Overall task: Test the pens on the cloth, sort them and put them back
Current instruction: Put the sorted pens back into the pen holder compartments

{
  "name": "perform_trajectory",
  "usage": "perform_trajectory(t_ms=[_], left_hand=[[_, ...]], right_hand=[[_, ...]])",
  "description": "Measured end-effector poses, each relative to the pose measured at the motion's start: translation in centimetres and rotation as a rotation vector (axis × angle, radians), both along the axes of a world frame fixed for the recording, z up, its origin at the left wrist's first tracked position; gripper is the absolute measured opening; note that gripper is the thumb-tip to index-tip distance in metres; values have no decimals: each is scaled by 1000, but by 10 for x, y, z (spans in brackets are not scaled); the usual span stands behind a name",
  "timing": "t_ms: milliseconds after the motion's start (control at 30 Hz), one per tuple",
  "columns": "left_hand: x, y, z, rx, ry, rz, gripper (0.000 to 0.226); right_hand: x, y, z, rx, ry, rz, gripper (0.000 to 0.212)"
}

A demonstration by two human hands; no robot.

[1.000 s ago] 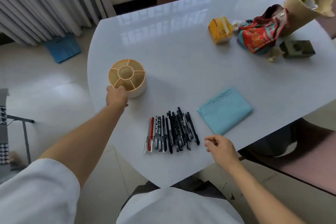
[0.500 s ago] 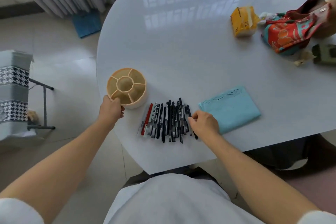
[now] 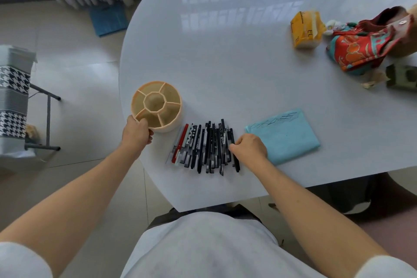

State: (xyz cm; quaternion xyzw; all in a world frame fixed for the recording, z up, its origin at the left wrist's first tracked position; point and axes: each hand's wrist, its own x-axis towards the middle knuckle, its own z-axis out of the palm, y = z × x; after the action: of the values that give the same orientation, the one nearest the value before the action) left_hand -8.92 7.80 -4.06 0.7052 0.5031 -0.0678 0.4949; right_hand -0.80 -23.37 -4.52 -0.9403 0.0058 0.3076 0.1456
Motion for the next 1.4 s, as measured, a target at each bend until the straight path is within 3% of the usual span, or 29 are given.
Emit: perform_trajectory(t_ms=[200, 367, 567, 967, 1400], left_hand=[[0, 3, -1, 5, -12, -23, 35], [-1, 5, 0, 1, -34, -36, 36], [-2, 6, 1, -6, -38, -41, 35], [-8, 6, -2, -22, -10, -63, 31], [-4, 8, -4, -38, -33, -64, 36]], right_hand=[[0, 5, -1, -2, -18, -1, 30], [-7, -8, -8, 262, -71, -177, 8], [-24, 10, -9, 372, -69, -143, 12], [-32, 42, -18, 283, -80, -100, 21], [-23, 12, -15, 273, -133, -186, 28]])
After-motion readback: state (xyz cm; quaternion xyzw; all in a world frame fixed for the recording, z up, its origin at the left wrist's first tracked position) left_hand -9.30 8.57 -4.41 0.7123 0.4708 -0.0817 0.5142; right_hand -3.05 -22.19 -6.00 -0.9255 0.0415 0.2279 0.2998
